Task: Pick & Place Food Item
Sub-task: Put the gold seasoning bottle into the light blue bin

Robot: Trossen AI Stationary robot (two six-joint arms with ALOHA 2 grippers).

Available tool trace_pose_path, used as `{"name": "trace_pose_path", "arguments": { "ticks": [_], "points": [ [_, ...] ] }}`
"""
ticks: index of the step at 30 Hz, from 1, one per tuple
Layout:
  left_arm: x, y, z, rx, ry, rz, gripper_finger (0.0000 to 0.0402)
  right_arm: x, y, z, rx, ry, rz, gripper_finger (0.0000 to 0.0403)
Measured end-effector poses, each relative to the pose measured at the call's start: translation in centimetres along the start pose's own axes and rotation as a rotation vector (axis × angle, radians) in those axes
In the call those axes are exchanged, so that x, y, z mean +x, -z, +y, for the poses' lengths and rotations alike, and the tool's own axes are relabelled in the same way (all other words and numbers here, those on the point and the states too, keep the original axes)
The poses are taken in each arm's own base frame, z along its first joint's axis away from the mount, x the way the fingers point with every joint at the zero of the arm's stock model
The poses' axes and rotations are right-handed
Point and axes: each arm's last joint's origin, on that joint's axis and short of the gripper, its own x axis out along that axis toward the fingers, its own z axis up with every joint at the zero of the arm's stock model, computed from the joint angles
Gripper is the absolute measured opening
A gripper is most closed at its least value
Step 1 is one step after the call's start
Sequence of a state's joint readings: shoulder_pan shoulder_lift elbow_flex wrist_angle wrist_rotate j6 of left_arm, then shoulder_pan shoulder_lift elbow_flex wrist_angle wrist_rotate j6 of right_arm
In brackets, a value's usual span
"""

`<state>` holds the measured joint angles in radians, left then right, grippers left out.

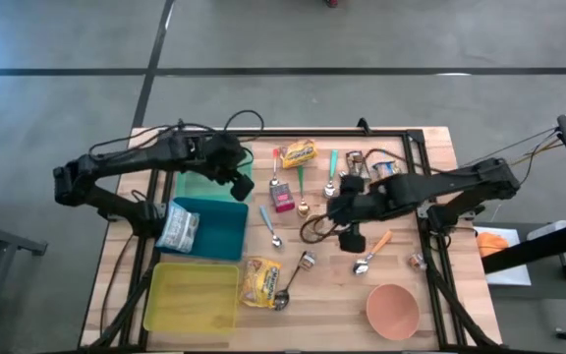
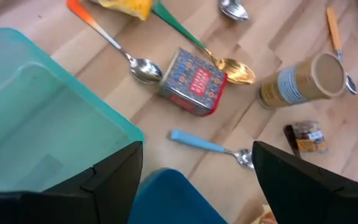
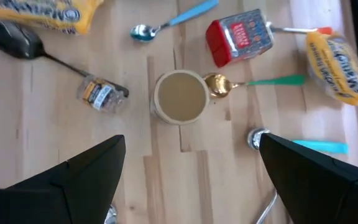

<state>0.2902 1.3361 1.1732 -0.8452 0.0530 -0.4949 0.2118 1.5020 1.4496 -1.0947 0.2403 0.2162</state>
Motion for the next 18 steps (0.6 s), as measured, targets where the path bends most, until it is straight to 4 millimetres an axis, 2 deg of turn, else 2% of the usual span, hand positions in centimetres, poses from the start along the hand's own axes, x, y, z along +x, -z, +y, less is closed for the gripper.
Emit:
{"name": "trace_pose_path", "arguments": {
  "ticks": [8,18],
  "points": [
    [0.1,0.7,-1.3,0.042,0.025,0.017,0.0310,2.9,-1.4,-0.4,0.002,0.005,0.006,0.0369],
    [0.1,0.9,-1.4,0.049,0.025,0.025,0.0310,6.3,-2.3,-0.3,-0.036,-0.053,0.038,0.0369]
  ]
}}
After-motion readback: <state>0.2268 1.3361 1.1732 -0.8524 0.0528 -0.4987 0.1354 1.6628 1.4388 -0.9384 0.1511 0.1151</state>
